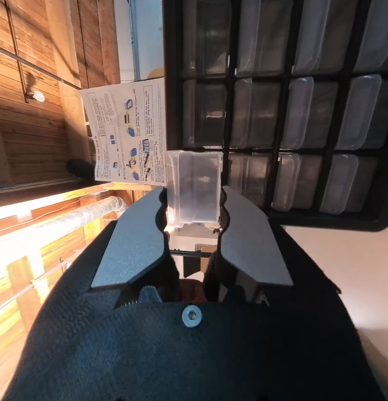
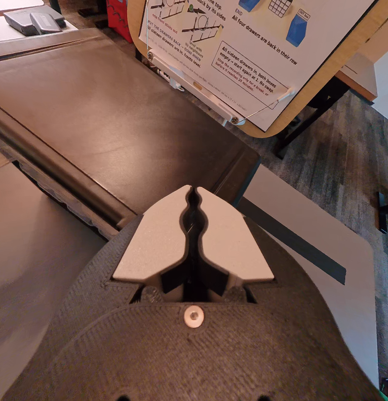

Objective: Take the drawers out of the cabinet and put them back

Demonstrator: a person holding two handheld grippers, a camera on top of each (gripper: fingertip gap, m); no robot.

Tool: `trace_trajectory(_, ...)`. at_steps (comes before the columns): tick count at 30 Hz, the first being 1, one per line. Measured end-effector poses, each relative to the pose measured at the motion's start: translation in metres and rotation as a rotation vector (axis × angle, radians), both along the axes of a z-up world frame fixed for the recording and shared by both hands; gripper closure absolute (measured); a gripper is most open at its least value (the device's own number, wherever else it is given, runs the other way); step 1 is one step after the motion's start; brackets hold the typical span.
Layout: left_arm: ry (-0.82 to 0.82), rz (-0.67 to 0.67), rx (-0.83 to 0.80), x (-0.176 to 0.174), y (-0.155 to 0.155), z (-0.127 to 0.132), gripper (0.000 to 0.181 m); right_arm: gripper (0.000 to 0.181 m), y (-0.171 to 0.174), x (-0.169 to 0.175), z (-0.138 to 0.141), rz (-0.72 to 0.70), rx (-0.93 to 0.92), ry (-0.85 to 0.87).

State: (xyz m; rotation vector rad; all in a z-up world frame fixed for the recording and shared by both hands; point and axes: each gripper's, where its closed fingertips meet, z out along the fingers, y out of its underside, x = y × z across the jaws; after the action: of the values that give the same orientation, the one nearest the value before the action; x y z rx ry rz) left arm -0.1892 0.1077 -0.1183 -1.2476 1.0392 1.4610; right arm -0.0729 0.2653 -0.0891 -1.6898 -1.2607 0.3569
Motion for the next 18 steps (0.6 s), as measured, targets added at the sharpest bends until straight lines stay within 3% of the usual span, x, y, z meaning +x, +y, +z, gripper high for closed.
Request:
trace_trajectory(1, -0.001, -0.002, -0.002, 0.001, -0.003, 0.0, 0.135, 0.18, 0.0, 0.0, 0.0, 0.005, -0.005, 0.003)
trace_trajectory(13, 0.022, -0.013, -0.005, 0.029, -0.055, 0.0, 0.135, 0.18, 0.0, 0.0, 0.0, 0.006, -0.006, 0.008)
trace_trajectory(18, -0.047, -0.018, -0.076, 0.039, -0.068, 0.012, 0.135, 0.18, 0.001, 0.0, 0.0, 0.002, 0.003, 0.011)
